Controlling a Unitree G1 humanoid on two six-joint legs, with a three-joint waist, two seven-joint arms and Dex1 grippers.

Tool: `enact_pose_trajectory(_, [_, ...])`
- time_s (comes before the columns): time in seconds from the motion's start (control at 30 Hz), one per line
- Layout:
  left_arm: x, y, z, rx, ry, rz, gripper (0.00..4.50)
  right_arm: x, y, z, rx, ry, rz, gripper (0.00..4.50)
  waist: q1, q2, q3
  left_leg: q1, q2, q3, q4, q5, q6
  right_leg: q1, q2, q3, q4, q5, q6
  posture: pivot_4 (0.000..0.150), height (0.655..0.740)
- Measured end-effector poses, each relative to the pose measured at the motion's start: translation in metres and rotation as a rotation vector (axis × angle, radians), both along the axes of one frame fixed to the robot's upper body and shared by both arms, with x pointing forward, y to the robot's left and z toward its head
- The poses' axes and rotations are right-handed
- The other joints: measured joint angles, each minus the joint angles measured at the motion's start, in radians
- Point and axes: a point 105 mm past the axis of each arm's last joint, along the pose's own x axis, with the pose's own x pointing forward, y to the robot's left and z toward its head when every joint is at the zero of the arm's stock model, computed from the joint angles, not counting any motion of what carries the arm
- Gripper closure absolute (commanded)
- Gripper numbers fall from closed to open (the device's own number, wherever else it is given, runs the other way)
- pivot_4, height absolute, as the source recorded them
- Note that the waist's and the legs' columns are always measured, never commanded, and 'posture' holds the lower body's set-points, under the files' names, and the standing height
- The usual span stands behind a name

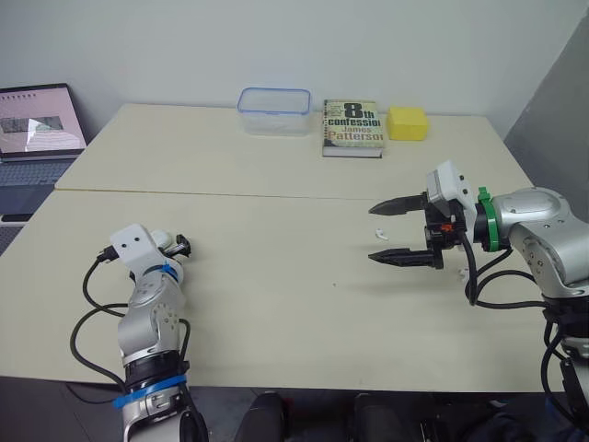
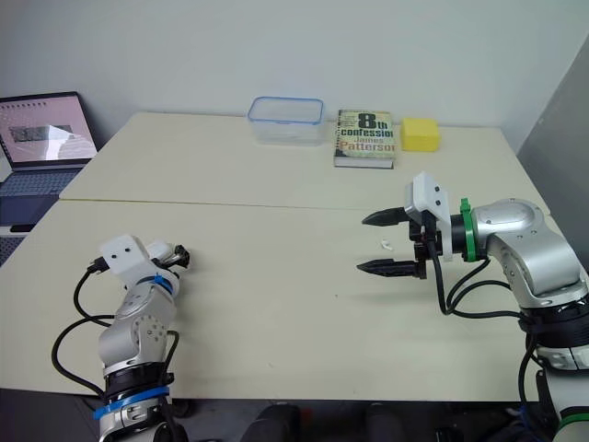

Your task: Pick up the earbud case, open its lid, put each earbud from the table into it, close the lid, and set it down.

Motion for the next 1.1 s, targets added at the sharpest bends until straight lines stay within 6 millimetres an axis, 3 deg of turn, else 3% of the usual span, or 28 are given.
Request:
enact_pose_trajectory(0.5, [0.011,0.011,0.001,0.013,0.017,0.08,0.0,0.0,0.001,-0.001,0.006,0.004,0.002,0.04,-0.002,0.0,0.0,0.0,0.0,0.0,0.0,0.0,0.0,0.0,0.0,0.0,0.0,0.0,0.0,0.15,0.74])
enact_pose_trajectory(0.7, [0.009,0.021,0.0,0.043,0.044,0.096,1.72,0.0,0.001,-0.002,0.005,0.007,-0.001,0.0,-0.003,0.0,0.0,0.0,0.0,0.0,0.0,0.0,0.0,0.0,0.001,0.0,0.0,0.0,0.0,0.15,0.74])
enact_pose_trajectory(1.0, [0.004,0.024,-0.001,0.1,0.056,-0.001,1.73,-0.002,-0.002,-0.001,-0.01,0.0,-0.01,0.0,-0.005,0.0,0.0,0.0,0.0,0.001,-0.001,0.0,0.0,-0.002,0.001,0.001,0.0,0.0,0.0,0.15,0.74])
enact_pose_trajectory(1.07, [0.004,0.012,-0.001,0.148,0.048,-0.141,1.73,-0.003,-0.006,-0.003,-0.019,0.007,-0.033,0.0,-0.005,0.0,0.0,-0.001,0.0,0.001,-0.001,0.0,0.0,-0.002,0.0,0.001,0.0,0.0,0.0,0.15,0.74])
enact_pose_trajectory(1.1, [0.004,-0.003,0.0,0.177,0.031,-0.266,1.73,-0.005,-0.01,-0.005,-0.022,0.018,-0.052,0.0,-0.002,0.0,0.0,-0.002,0.0,0.001,-0.001,0.0,0.0,-0.003,0.0,0.001,0.0,0.0,0.0,0.15,0.74])
